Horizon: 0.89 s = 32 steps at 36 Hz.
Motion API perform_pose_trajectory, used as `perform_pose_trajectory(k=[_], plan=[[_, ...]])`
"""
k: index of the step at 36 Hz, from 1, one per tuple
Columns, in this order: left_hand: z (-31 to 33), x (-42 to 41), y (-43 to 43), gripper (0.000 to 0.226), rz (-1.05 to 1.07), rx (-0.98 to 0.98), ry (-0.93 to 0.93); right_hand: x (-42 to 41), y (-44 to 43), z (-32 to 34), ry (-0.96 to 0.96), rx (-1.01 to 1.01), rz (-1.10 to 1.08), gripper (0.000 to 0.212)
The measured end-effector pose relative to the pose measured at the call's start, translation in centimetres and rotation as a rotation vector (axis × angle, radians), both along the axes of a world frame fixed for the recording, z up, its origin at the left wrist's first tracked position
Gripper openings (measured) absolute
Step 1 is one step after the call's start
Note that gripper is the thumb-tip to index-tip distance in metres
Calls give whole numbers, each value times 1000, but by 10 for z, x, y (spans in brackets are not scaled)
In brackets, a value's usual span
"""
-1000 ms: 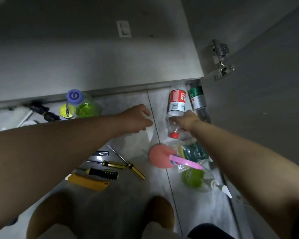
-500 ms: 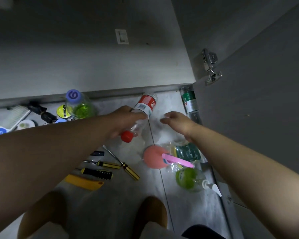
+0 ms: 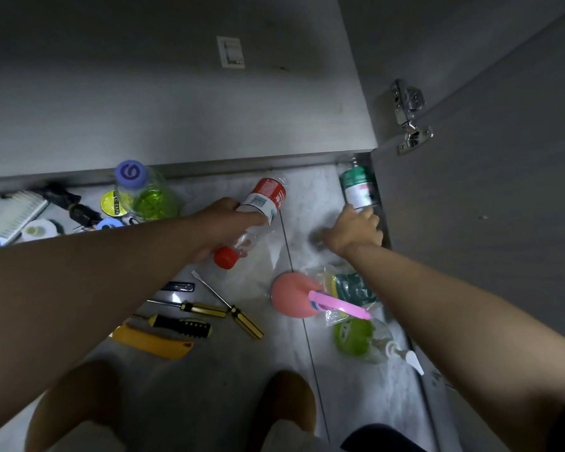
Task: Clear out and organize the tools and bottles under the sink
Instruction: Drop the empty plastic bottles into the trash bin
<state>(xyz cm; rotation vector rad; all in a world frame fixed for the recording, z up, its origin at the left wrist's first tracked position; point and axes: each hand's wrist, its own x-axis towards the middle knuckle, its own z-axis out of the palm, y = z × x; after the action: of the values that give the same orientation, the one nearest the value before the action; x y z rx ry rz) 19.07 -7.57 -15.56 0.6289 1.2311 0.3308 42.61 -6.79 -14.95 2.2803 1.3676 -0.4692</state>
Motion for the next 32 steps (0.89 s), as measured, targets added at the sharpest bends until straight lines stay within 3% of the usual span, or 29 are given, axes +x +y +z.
perform_pose_trajectory(k=[5,12,17,23,27,32], plan=[[-1,1,-1,45,-17,13,16,-6,-9,1,0,251,232,66],[-4,-3,-2,39,-22,13,19,-1,3,-10,198,90,-147,106],[-7,-6,-3,37,-39,12,32,-5,3,-19,274,22,-224,77],[11,-5,-5,48,-119,17,57,-6,1,-2,360,64,-250,72],[51,-3,-3,61,-196,42,128,4,-3,33,315,144,-194,71],[118,-2,5,44,-337,206,192,15,-21,105,330,274,-138,69]])
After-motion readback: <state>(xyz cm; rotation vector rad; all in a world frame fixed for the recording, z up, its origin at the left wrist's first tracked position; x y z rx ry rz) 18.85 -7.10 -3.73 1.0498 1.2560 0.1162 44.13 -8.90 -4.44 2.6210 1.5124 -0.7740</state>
